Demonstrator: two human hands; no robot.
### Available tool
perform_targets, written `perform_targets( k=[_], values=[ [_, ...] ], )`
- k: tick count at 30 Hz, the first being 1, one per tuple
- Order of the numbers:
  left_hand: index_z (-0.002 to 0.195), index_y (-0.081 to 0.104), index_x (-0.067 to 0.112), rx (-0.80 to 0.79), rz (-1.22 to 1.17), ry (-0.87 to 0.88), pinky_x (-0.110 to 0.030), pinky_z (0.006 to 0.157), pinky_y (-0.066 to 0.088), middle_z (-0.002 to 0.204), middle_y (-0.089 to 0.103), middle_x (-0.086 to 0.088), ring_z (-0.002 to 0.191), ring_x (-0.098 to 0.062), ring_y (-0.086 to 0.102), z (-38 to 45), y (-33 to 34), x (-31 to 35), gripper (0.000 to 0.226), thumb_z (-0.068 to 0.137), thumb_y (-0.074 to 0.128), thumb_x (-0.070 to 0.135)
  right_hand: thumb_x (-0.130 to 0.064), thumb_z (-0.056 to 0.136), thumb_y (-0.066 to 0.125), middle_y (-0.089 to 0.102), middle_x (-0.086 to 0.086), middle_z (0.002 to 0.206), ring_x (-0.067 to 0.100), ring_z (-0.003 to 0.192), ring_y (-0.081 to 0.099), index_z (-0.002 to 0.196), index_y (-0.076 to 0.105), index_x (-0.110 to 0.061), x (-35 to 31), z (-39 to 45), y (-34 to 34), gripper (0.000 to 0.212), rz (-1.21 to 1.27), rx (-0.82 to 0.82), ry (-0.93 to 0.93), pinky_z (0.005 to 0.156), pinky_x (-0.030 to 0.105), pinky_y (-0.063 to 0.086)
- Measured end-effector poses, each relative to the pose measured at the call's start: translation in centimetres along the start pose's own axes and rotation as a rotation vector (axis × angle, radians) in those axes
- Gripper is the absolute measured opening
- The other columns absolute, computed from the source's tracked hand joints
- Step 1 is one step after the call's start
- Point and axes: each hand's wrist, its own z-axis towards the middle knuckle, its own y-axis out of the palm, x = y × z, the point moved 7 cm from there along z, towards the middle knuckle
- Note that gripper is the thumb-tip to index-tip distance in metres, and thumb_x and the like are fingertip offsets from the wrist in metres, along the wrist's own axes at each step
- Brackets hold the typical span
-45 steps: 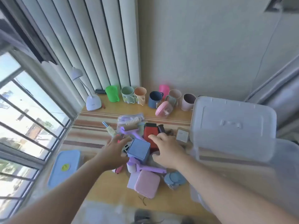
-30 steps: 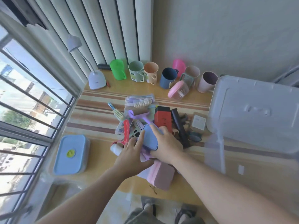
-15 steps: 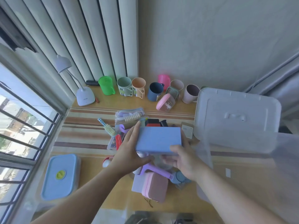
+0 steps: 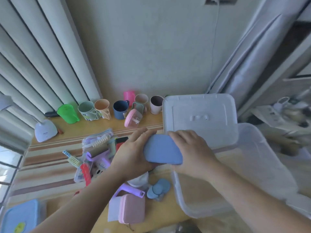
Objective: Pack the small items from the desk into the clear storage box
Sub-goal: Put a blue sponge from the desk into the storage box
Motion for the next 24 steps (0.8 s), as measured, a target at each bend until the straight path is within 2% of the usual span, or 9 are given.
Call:
perform_targets(
  k=[4, 7, 10, 12, 15, 17, 19, 22, 24],
  values=[
    [0.152, 0.032, 0.036, -0.017, -0.079, 0.069, -0.038, 0.095, 0.051, 0.153, 0.037, 0.007, 0.130, -0.019, 0.048, 4.3, 5.4, 5.9, 0.099, 0.071, 0.085, 0.053, -0.051, 0.060, 0.077, 0.054, -0.007, 0.125, 0.029, 0.110, 0.053, 0.140, 0.044, -0.031, 8.5, -2.9, -2.3, 0.089, 0.011, 0.038, 0.154, 0.081, 0.048, 0.054],
    [0.155, 0.021, 0.041, -0.173, -0.080, 0.067, -0.040, 0.097, 0.051, 0.161, 0.022, 0.008, 0.134, -0.021, 0.044, 6.3, 11.6, 8.8, 0.093, 0.082, 0.077, 0.045, -0.059, 0.057, 0.073, 0.054, -0.010, 0.120, 0.027, 0.107, 0.055, 0.135, 0.045, -0.035, 15.2, -5.9, -1.3, 0.086, 0.017, -0.089, 0.273, 0.080, 0.043, 0.050],
    [0.156, 0.015, 0.042, -0.344, 0.098, 0.019, -0.039, 0.103, 0.047, 0.165, 0.012, 0.008, 0.137, -0.024, 0.043, 6.3, 17.3, 9.0, 0.086, 0.089, 0.068, 0.037, -0.073, 0.053, 0.067, 0.055, -0.010, 0.121, 0.027, 0.111, 0.056, 0.130, 0.045, -0.035, 18.9, -8.4, 3.1, 0.089, 0.073, -0.270, 0.391, 0.085, 0.042, 0.051],
    [0.152, 0.031, 0.038, -0.372, 0.268, 0.056, -0.042, 0.110, 0.043, 0.160, 0.030, 0.002, 0.136, -0.028, 0.044, 5.5, 19.1, 8.7, 0.078, 0.085, 0.070, 0.029, -0.069, 0.059, 0.068, 0.053, -0.007, 0.127, 0.029, 0.116, 0.054, 0.131, 0.043, -0.030, 19.4, -9.0, 6.9, 0.085, 0.143, -0.369, 0.462, 0.086, 0.041, 0.052],
    [0.128, 0.064, 0.032, -0.334, 0.471, 0.144, -0.052, 0.114, 0.038, 0.137, 0.056, -0.004, 0.135, -0.037, 0.047, 4.1, 19.8, 7.8, 0.056, 0.074, 0.076, 0.024, -0.066, 0.066, 0.067, 0.052, -0.002, 0.127, 0.030, 0.115, 0.054, 0.127, 0.043, -0.024, 18.3, -8.1, 11.3, 0.077, 0.202, -0.435, 0.520, 0.085, 0.040, 0.052],
    [0.120, 0.069, 0.031, -0.261, 0.520, 0.069, -0.054, 0.118, 0.030, 0.139, 0.054, -0.008, 0.140, -0.040, 0.041, 3.2, 19.2, 6.7, 0.049, 0.072, 0.077, 0.025, -0.068, 0.069, 0.066, 0.051, -0.001, 0.125, 0.030, 0.114, 0.055, 0.126, 0.042, -0.025, 18.0, -7.4, 13.6, 0.076, 0.248, -0.425, 0.575, 0.084, 0.041, 0.054],
    [0.126, 0.066, 0.030, -0.199, 0.529, -0.105, -0.056, 0.119, 0.028, 0.149, 0.045, -0.012, 0.143, -0.041, 0.034, 2.7, 18.0, 5.6, 0.054, 0.073, 0.077, 0.030, -0.073, 0.072, 0.063, 0.047, 0.001, 0.127, 0.032, 0.116, 0.054, 0.131, 0.037, -0.027, 17.5, -6.9, 15.4, 0.079, 0.300, -0.412, 0.598, 0.082, 0.042, 0.055],
    [0.147, 0.047, 0.023, -0.137, 0.500, -0.313, -0.055, 0.114, 0.035, 0.154, 0.037, -0.013, 0.140, -0.041, 0.034, 1.8, 16.4, 4.7, 0.077, 0.075, 0.073, 0.036, -0.069, 0.081, 0.062, 0.040, 0.003, 0.133, 0.032, 0.122, 0.055, 0.151, 0.017, -0.035, 16.2, -6.6, 17.5, 0.090, 0.350, -0.471, 0.550, 0.084, 0.044, 0.054],
    [0.154, 0.036, 0.017, -0.137, 0.471, -0.361, -0.055, 0.113, 0.036, 0.156, 0.035, -0.010, 0.140, -0.039, 0.033, 1.2, 16.0, 4.2, 0.088, 0.076, 0.069, 0.041, -0.062, 0.086, 0.065, 0.038, 0.003, 0.135, 0.031, 0.124, 0.055, 0.158, 0.002, -0.041, 15.4, -6.7, 18.2, 0.098, 0.395, -0.514, 0.505, 0.082, 0.043, 0.051]
  ],
)
